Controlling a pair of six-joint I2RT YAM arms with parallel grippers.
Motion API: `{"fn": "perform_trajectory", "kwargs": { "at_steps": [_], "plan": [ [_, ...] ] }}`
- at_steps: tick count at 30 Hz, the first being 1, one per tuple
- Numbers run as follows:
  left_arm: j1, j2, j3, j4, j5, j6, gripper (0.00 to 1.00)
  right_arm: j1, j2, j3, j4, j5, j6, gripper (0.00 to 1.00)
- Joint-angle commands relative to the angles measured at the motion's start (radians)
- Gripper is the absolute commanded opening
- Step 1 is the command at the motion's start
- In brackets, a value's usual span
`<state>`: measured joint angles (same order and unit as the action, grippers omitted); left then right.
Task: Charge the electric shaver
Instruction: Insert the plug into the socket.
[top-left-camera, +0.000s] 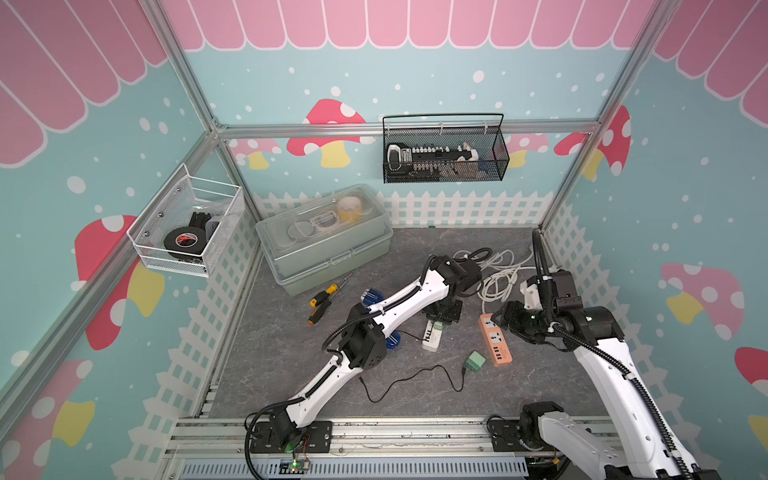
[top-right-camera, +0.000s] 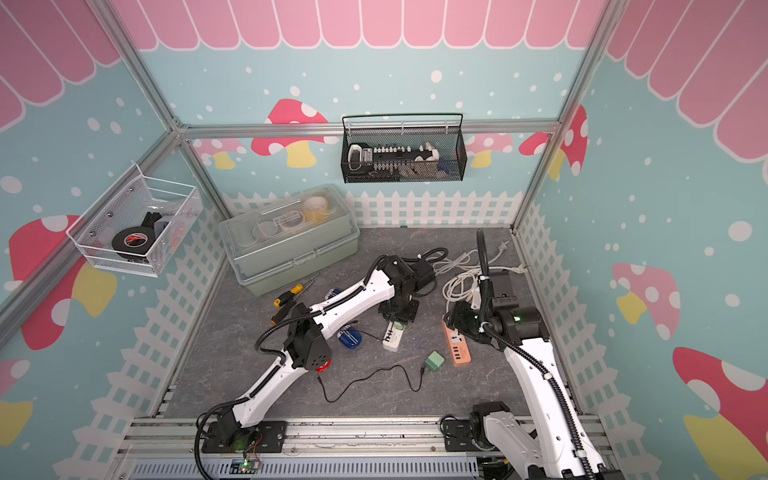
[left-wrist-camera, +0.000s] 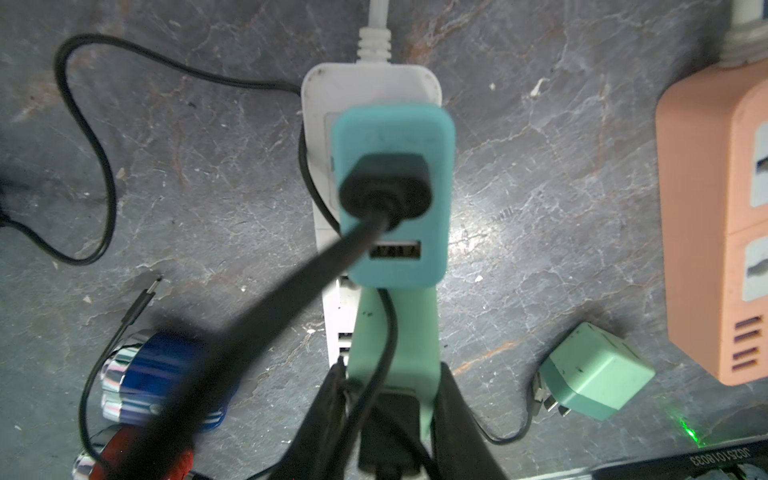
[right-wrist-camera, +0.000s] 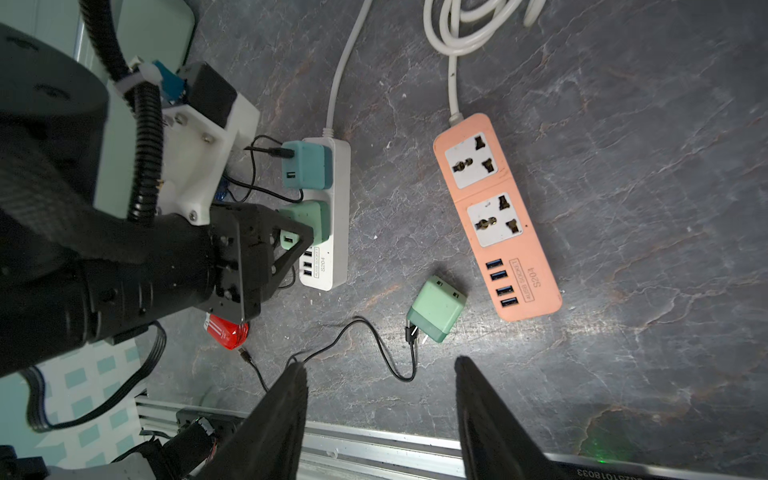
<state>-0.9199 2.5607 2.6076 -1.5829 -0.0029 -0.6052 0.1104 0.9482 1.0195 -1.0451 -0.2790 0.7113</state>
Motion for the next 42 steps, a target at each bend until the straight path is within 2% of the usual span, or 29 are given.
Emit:
{"fn": "perform_trajectory", "kwargs": {
  "at_steps": [1,15,20,29,42],
  "plan": [
    [0.039,0.092,0.009,-0.088,-0.066,0.008,0.0,-0.031,-0.02,-0.029,0.031,-0.072,0.007,0.57],
    [0.047,0.15,0.094,-0.101,-0.076,-0.018,0.0,-0.054,-0.047,-0.061,0.017,-0.092,0.03,0.54],
    [0.042,0.143,0.071,-0.128,-0.133,-0.004,0.0,-0.061,-0.045,-0.061,0.015,-0.1,0.033,0.54],
    [0.099,0.075,0.006,-0.172,-0.233,0.051,0.0,-0.064,-0.045,-0.058,0.011,-0.109,0.028,0.53],
    [0.157,0.098,0.013,-0.183,-0.177,0.079,0.0,-0.066,-0.043,-0.059,0.01,-0.121,0.027,0.53]
  ]
}}
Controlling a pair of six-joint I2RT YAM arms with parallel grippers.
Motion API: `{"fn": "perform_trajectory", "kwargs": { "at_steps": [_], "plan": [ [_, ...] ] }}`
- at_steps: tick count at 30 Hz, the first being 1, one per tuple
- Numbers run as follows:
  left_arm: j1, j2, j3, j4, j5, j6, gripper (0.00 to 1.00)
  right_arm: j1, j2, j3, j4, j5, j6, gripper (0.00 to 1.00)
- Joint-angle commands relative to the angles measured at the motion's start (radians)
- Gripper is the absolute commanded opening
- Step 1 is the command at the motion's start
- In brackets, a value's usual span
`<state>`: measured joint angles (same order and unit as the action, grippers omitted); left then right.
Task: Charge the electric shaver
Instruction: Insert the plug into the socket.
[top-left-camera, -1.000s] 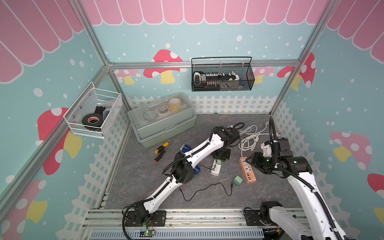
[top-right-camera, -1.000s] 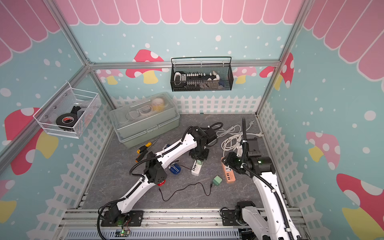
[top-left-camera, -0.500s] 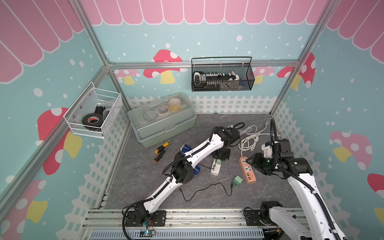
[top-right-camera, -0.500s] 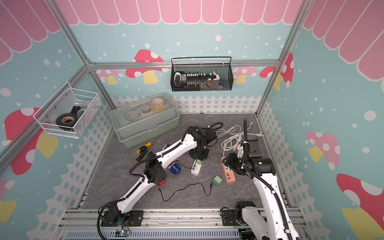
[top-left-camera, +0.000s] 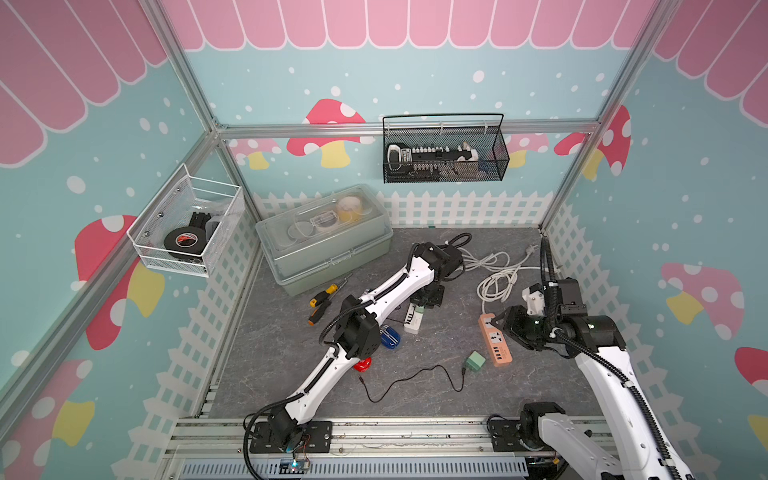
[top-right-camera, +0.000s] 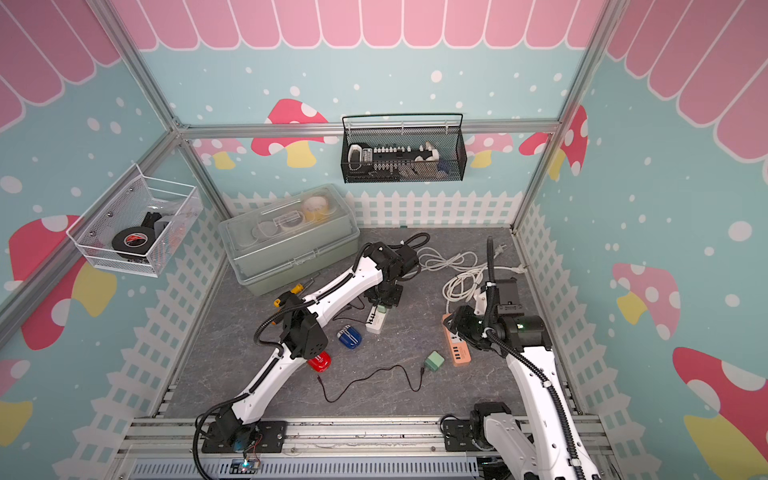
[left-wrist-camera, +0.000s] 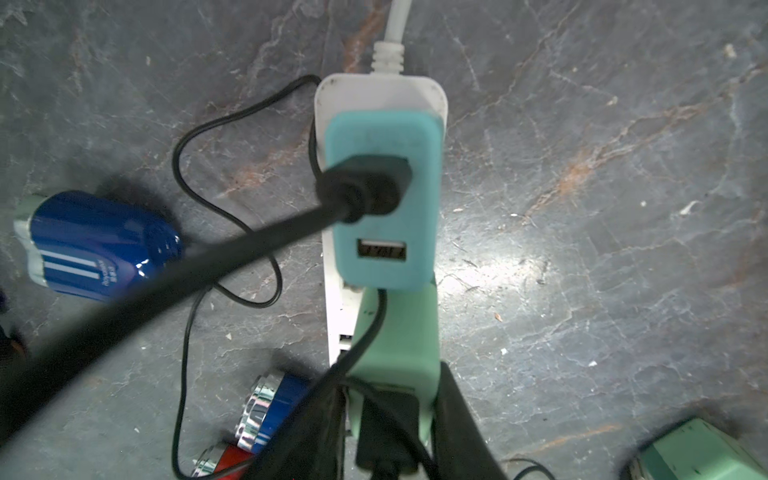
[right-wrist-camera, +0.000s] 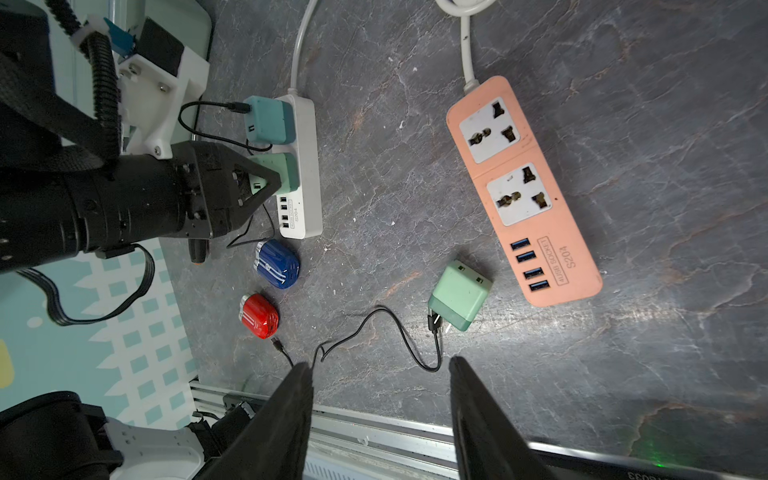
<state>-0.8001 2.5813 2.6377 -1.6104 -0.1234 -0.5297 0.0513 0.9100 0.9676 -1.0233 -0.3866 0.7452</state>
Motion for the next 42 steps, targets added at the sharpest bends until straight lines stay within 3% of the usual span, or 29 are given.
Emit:
{"fn": "perform_trajectory", "kwargs": {
  "at_steps": [1,12,23,29,35,38,42],
  "plan": [
    [0.043,0.094,-0.001,-0.156,-0.048,0.001,0.0,-0.007,-0.004,-0.008,-0.009,-0.015,-0.007,0.53],
    [0.109,0.196,0.007,-0.163,0.017,0.016,0.0,-0.007,0.005,-0.021,-0.006,-0.027,-0.003,0.52],
    [0.101,0.282,0.008,-0.166,-0.026,0.023,0.0,-0.007,0.02,-0.036,0.037,-0.043,0.028,0.51],
    [0.103,0.144,-0.163,-0.134,0.086,0.042,0.0,-0.007,0.029,-0.013,0.037,-0.04,0.028,0.5],
    [0.103,0.005,-0.252,-0.135,0.086,0.045,0.0,-0.007,0.05,-0.001,0.047,-0.045,0.031,0.5],
    [0.117,0.04,-0.188,-0.135,0.065,0.041,0.0,-0.007,0.059,-0.011,0.067,-0.053,0.041,0.49],
    [0.135,0.163,0.004,-0.139,0.067,0.023,0.0,-0.007,0.069,-0.013,0.078,-0.061,0.049,0.49]
  ]
}}
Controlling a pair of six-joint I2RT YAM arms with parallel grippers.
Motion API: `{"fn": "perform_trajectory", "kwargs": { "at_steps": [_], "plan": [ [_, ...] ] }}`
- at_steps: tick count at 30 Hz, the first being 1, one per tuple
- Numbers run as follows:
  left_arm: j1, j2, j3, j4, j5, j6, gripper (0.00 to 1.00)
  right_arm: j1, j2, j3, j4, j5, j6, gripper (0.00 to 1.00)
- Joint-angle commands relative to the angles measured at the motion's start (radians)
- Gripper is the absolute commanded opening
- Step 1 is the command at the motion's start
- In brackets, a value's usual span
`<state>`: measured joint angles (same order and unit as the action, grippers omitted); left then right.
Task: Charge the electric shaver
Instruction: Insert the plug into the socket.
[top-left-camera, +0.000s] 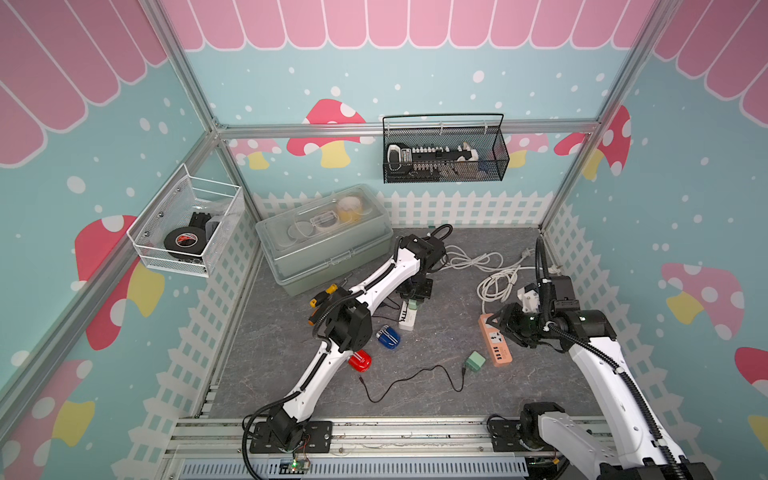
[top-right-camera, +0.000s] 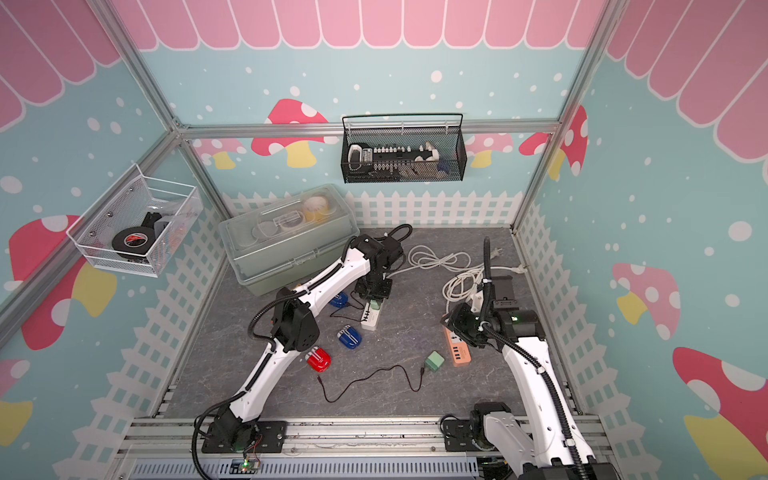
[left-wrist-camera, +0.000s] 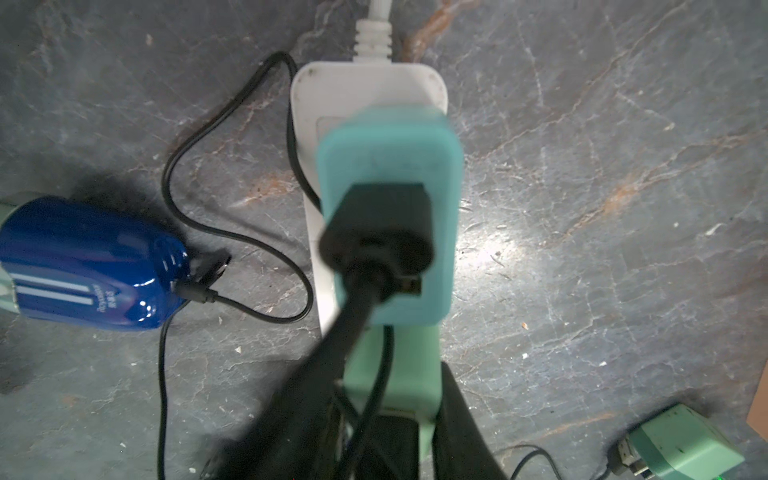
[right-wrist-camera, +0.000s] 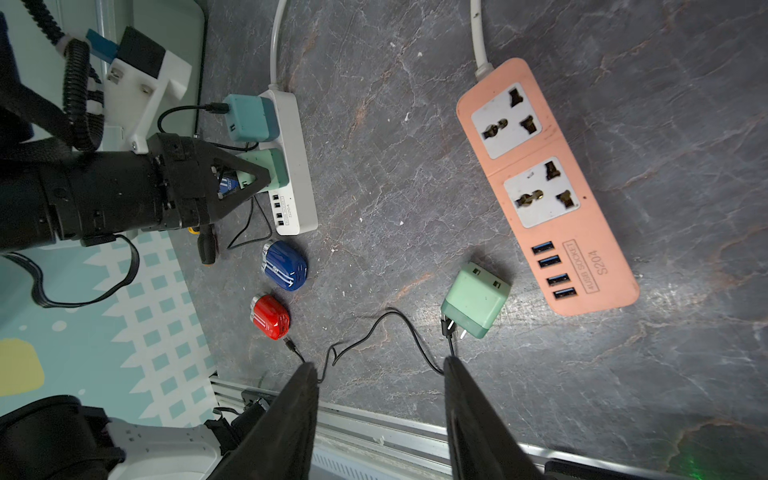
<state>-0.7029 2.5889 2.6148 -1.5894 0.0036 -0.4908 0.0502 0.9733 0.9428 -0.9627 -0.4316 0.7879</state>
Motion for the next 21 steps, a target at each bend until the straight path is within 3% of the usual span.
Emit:
{"fn": "perform_trajectory", "kwargs": {
  "at_steps": [1,11,16,21],
  "plan": [
    [0.041,0.179,0.068,-0.171,-0.073,-0.025,0.0,-0.006,0.007,0.013,0.018,-0.019,0.004,0.49],
    [0.017,0.219,0.06,-0.151,-0.126,-0.039,0.0,-0.006,0.007,0.008,0.011,-0.018,0.005,0.49],
    [0.017,0.159,0.057,-0.142,-0.13,-0.039,0.27,-0.006,0.01,0.016,0.012,-0.012,0.007,0.49],
    [0.012,0.058,0.04,-0.114,-0.096,-0.046,0.45,-0.006,0.01,0.024,0.012,-0.006,0.008,0.51]
  ]
}}
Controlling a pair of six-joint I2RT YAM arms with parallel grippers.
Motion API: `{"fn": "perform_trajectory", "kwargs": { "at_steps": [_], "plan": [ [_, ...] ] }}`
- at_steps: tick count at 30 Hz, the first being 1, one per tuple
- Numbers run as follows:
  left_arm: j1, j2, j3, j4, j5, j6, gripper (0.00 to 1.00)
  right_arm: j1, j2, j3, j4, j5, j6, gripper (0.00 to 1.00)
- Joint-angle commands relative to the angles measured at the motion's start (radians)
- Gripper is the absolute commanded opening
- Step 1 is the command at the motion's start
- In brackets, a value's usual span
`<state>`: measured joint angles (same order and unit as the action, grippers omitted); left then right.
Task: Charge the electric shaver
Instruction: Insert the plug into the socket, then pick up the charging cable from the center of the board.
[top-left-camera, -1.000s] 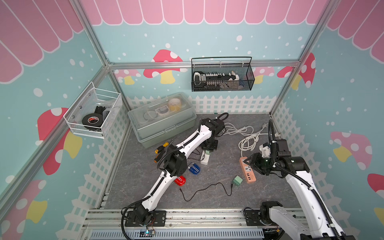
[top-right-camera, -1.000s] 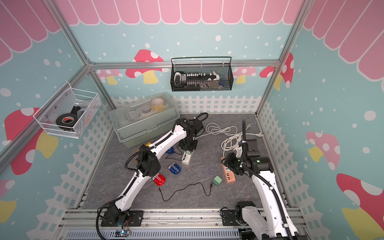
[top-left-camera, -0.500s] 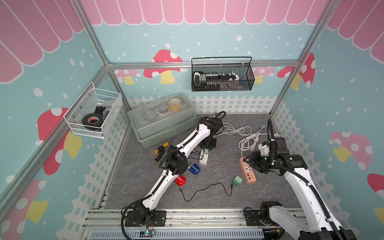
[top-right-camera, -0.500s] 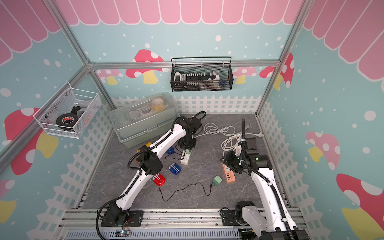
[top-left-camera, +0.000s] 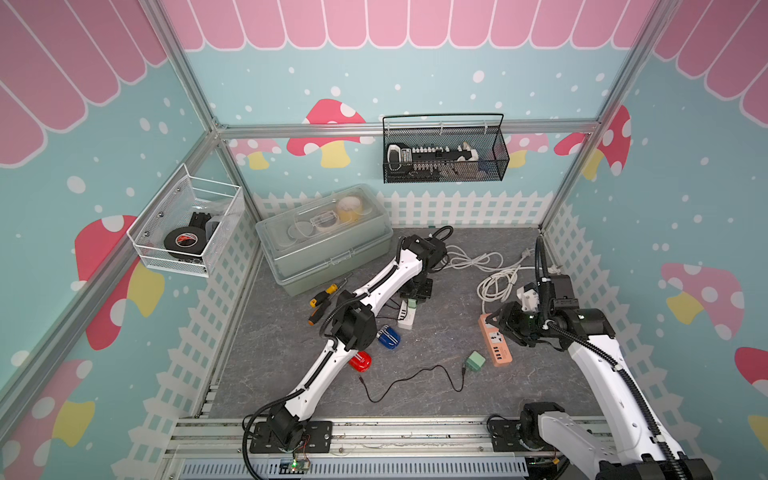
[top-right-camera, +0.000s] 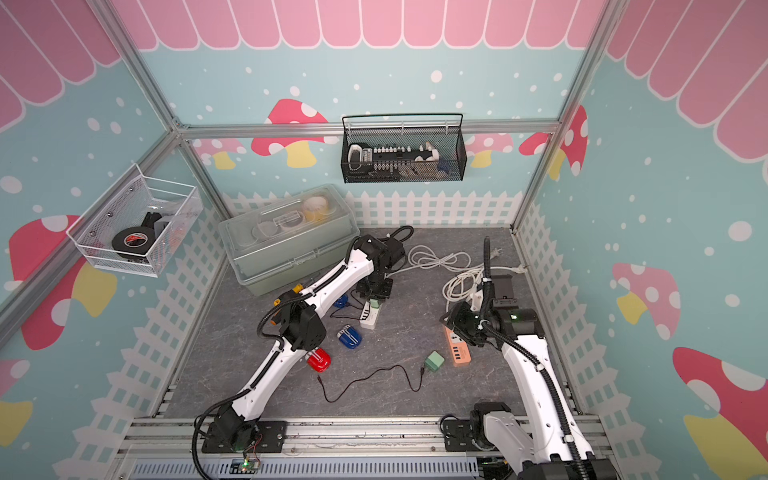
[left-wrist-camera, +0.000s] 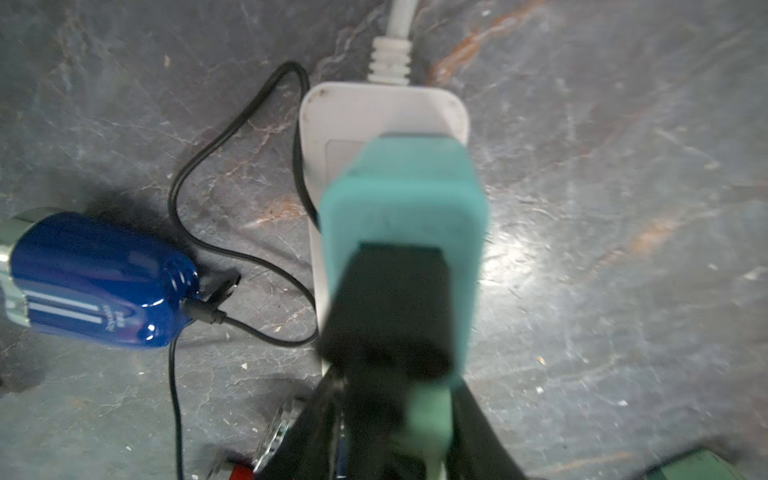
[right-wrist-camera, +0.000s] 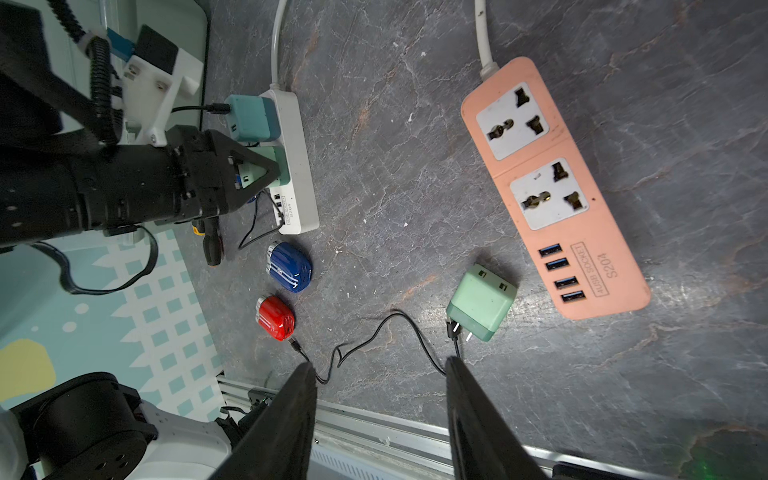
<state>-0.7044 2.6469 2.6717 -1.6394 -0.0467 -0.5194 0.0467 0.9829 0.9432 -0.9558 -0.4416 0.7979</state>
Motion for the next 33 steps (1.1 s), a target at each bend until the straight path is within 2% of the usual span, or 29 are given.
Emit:
{"fn": "perform_trajectory", "kwargs": {
  "at_steps": [1,8,15,18,20,23,28,30,33],
  "plan": [
    [0.013,-0.019,-0.013,-0.063,-0.037,-0.02,0.48,-0.002,0.003,0.025,0.006,0.004,-0.002,0.51],
    [0.006,-0.147,-0.014,-0.051,0.054,-0.036,0.62,-0.003,0.007,0.028,0.018,0.006,0.006,0.52],
    [-0.006,-0.283,-0.058,-0.037,0.147,-0.056,0.63,-0.002,0.011,0.054,0.028,0.045,-0.011,0.53],
    [0.014,-0.357,-0.104,-0.023,0.168,-0.072,0.63,0.009,0.018,0.08,0.045,0.071,-0.039,0.53],
    [0.043,-0.418,-0.166,0.004,0.175,-0.09,0.62,0.054,0.025,0.106,0.056,0.124,-0.069,0.53],
    [0.116,-0.563,-0.362,0.111,0.177,-0.136,0.61,0.238,0.055,0.163,0.105,0.274,-0.163,0.52],
    [0.329,-0.821,-0.857,0.406,0.27,-0.24,0.57,0.528,0.208,0.235,0.257,0.413,-0.322,0.5],
    [0.414,-0.89,-1.057,0.532,0.337,-0.272,0.56,0.615,0.31,0.284,0.305,0.447,-0.406,0.49],
    [0.489,-0.938,-1.319,0.772,0.481,-0.367,0.56,0.699,0.457,0.367,0.341,0.468,-0.489,0.48]
  ]
}}
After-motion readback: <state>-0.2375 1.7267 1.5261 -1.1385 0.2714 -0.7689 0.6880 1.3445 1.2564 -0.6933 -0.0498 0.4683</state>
